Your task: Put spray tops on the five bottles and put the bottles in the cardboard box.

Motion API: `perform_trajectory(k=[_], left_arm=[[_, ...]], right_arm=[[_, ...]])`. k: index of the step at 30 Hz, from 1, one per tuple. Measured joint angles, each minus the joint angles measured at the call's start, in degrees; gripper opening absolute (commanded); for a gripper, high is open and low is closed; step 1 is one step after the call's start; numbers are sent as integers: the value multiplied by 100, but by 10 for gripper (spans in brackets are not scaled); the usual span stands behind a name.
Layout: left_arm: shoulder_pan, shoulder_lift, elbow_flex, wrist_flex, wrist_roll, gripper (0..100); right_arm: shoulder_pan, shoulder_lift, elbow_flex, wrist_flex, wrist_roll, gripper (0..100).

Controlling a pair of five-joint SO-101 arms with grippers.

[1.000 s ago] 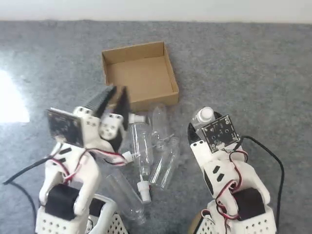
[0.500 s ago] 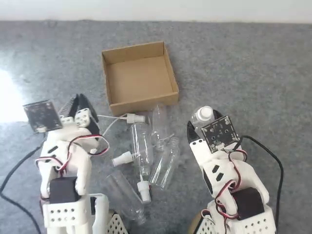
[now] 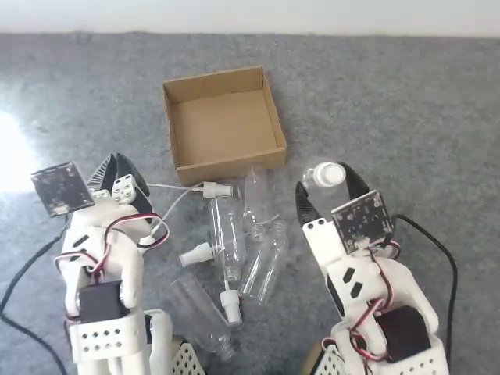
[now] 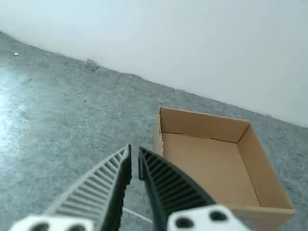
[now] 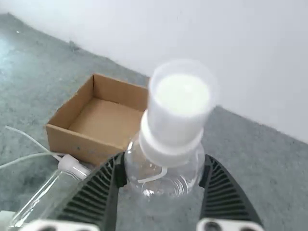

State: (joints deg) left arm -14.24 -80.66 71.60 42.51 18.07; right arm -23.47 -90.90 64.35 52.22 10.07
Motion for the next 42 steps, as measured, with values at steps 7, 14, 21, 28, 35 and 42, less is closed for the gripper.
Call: perform_trajectory(k=[7,14,21,28,35,42], left_arm=[[-299,62,0,-167,26,23],[-308,79,0,-176,9,24],[-316,738,-369,-176,-79,24],[-316,3262,-1837,-176,-97,23],[-352,5679,-3244,-176,-97,23],[-352,7218,-4642,193,-237,21]], right_arm=[[-202,141,-185,-738,-9,113],[-202,1916,-747,-1257,-334,113],[-202,3367,-862,-1767,-844,113],[-202,3710,-862,-1785,-888,114],[-167,3719,-651,-1793,-888,114],[132,3719,-501,-1793,-888,114]])
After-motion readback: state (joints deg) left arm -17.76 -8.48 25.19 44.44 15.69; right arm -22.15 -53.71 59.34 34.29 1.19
